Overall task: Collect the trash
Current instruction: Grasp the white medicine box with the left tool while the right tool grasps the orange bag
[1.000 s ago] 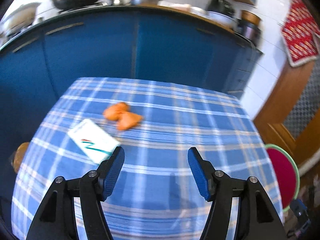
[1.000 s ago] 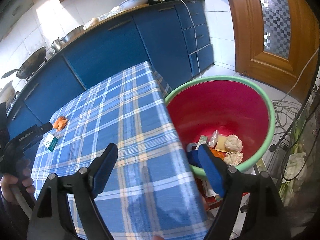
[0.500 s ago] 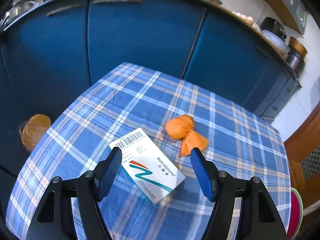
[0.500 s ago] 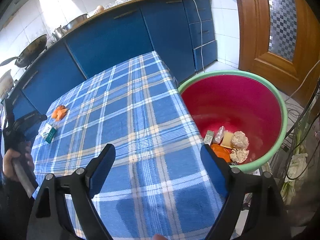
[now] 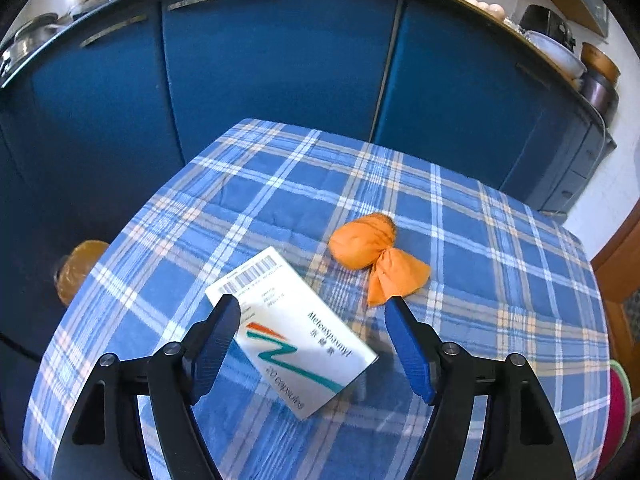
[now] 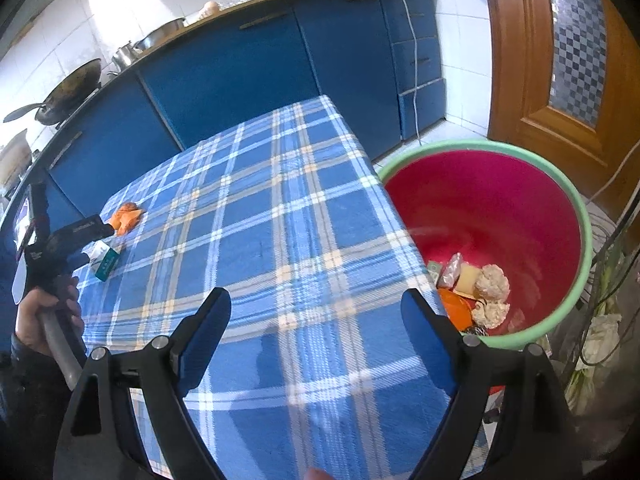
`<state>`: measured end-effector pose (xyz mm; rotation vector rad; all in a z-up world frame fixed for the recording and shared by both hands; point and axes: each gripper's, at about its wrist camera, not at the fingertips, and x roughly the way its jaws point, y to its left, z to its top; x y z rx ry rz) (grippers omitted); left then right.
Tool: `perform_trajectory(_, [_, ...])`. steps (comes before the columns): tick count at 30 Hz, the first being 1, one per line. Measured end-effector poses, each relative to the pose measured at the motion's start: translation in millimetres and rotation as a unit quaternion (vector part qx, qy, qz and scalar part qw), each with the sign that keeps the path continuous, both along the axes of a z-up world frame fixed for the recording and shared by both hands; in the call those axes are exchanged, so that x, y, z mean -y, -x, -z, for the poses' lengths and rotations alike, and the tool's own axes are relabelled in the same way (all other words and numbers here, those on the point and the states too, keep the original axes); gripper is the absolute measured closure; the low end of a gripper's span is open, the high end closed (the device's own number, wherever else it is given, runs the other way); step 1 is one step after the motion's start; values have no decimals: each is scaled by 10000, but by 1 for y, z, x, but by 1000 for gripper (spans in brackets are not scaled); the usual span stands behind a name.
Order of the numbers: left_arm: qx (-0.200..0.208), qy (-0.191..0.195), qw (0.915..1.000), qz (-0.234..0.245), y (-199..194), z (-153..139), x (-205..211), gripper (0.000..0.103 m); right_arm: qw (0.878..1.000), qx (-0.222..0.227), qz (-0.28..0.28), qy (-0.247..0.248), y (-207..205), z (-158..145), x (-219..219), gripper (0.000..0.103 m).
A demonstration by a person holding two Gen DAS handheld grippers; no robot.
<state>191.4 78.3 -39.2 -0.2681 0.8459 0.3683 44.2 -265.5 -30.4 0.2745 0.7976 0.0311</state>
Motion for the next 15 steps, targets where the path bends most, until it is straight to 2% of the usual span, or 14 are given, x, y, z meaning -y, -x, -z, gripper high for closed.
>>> perform_trajectory(5, [-122,39,9997,-226,6,2,-6,26,9999,72,-120,7,-3,-4,-8,16])
perform_trajectory(8, [-257,469,9981,-304,3,13,-14,26,9998,98,-194,28,-4,-6,-13,16])
perform_trajectory(15, [-146,247,9995,-157,-1,16,-7,28,9996,90,-274,48,-6,-7,-18,16])
